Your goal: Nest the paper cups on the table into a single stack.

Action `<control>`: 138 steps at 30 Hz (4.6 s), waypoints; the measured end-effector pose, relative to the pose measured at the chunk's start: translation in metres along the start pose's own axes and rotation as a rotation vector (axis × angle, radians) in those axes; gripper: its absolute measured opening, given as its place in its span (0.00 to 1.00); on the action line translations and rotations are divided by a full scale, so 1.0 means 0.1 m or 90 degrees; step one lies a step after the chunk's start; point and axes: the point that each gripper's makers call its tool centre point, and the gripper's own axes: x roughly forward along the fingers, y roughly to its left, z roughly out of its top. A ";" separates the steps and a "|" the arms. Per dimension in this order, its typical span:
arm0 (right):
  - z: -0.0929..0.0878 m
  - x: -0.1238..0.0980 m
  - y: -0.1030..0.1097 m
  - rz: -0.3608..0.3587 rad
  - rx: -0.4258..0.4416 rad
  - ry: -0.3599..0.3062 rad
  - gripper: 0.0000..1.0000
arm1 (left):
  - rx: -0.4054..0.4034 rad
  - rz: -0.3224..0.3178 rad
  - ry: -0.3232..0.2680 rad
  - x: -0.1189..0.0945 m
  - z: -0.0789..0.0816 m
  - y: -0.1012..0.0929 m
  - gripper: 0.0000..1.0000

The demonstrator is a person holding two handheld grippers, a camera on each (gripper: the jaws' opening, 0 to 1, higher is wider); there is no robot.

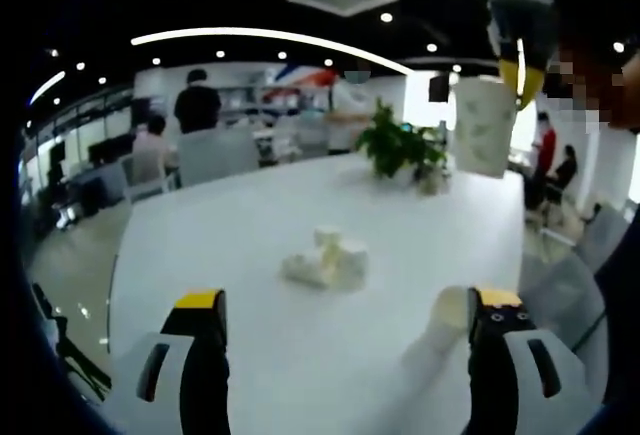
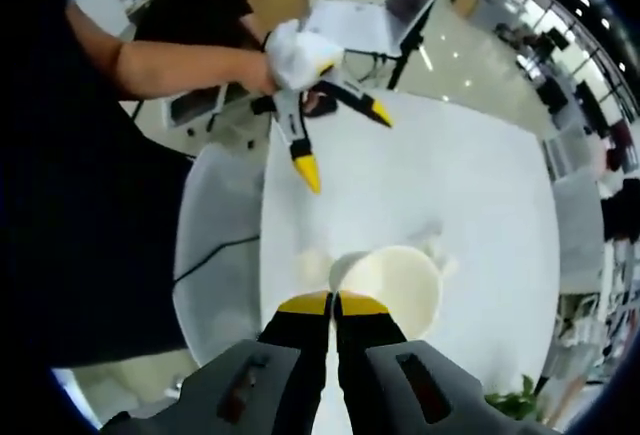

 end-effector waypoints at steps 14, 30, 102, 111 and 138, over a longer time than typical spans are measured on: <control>-0.06 0.18 0.06 -0.002 0.002 0.019 0.00 | 0.004 0.004 0.006 0.01 -0.05 0.01 0.98; -0.15 0.43 0.18 0.015 0.020 0.024 0.00 | 0.014 0.007 0.022 0.04 -0.16 -0.03 0.98; -0.39 1.52 0.41 0.058 0.083 0.017 0.00 | -0.014 0.024 0.016 -0.06 -0.18 0.00 0.98; -0.45 1.67 0.44 0.060 0.089 0.025 0.00 | -0.017 0.026 0.018 -0.07 -0.20 0.01 0.98; -0.52 2.06 0.49 0.068 0.109 0.041 0.00 | -0.025 0.027 0.021 -0.10 -0.25 0.00 0.98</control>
